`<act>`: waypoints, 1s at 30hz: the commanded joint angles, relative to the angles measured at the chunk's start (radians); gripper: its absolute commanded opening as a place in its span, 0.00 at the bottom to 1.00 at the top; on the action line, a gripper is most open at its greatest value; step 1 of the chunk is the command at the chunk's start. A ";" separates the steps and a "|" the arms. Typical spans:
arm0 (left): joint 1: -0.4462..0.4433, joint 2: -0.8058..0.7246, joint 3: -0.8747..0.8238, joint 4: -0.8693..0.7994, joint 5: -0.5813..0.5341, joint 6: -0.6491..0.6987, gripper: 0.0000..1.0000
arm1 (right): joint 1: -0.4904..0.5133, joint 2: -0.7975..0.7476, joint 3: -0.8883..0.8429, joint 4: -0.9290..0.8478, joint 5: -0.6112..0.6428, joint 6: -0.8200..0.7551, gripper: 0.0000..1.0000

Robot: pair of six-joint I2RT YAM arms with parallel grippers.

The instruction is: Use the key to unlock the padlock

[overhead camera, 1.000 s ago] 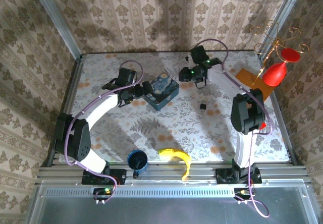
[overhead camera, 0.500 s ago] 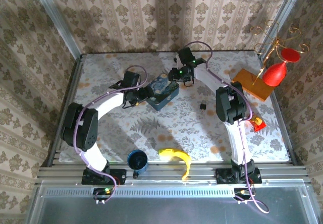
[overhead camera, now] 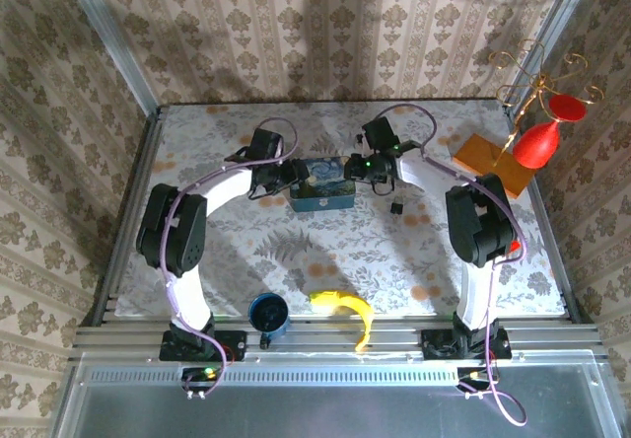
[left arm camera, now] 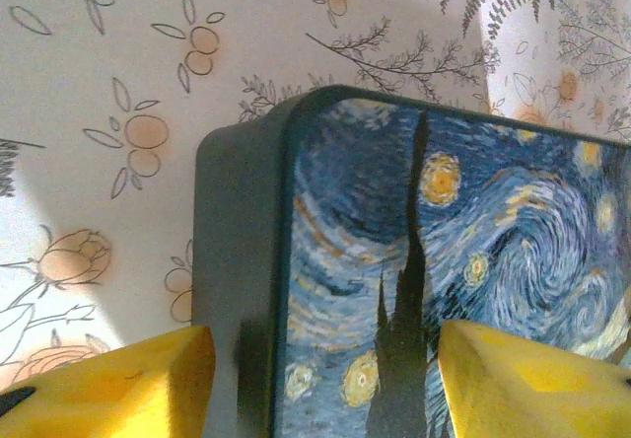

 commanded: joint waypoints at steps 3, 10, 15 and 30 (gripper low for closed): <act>-0.007 0.013 0.019 -0.016 0.016 0.021 0.62 | 0.009 -0.050 -0.058 -0.017 0.072 0.036 0.28; -0.008 -0.052 -0.036 -0.007 0.013 -0.004 0.77 | 0.007 -0.083 -0.026 -0.060 0.116 0.028 0.38; 0.013 -0.172 -0.066 -0.032 -0.030 0.019 1.00 | 0.000 -0.197 -0.075 -0.060 0.177 0.032 0.44; 0.109 -0.802 -0.487 -0.013 -0.522 0.337 1.00 | -0.027 -0.881 -0.577 0.017 0.522 -0.007 1.00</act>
